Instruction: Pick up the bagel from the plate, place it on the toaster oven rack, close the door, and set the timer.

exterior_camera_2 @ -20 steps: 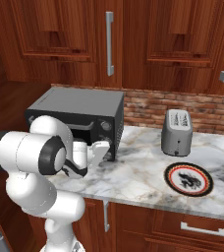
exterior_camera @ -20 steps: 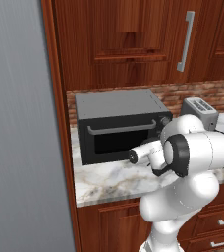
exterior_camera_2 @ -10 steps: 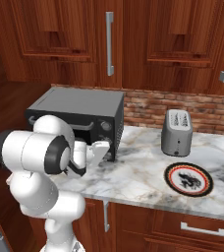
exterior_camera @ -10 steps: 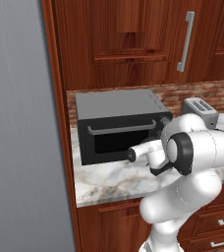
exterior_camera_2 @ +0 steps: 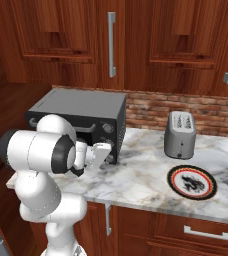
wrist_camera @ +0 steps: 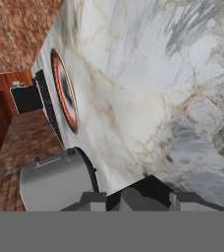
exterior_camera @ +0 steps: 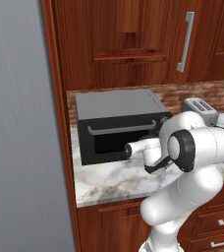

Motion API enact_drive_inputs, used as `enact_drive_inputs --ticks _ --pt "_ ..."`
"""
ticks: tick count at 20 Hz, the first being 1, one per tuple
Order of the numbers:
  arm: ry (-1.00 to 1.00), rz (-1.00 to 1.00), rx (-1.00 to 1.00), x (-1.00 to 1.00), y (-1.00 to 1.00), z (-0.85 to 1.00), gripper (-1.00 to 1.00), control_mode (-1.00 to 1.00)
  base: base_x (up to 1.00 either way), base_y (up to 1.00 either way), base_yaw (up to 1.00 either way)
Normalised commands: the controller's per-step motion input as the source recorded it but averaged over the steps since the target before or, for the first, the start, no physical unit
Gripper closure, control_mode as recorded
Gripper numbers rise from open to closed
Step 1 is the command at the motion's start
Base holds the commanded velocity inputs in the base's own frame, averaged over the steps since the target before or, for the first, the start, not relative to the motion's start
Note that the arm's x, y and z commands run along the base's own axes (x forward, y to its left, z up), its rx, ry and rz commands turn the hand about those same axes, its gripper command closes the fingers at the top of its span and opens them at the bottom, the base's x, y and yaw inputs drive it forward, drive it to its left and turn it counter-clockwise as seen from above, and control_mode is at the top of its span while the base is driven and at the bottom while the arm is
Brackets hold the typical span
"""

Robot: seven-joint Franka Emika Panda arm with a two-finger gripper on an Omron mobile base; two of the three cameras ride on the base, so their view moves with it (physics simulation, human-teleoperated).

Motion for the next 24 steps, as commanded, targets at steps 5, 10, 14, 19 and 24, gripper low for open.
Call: enact_drive_inputs --ticks 5,10,14,19,24 --pt "0.0 0.3 0.71 0.0 -0.52 0.02 1.0 -1.0 0.0 0.0 0.0" --pt "0.03 0.41 0.69 0.0 -0.47 0.0 1.0 -1.0 0.0 0.0 0.0" --pt "0.1 0.48 0.72 0.0 -0.22 0.0 1.0 -1.0 0.0 0.0 0.0" --pt "0.11 0.5 0.72 0.0 -0.15 0.0 1.0 -1.0 0.0 0.0 0.0" --pt "0.11 0.52 0.76 0.0 -0.04 0.0 1.0 -1.0 0.0 0.0 0.0"
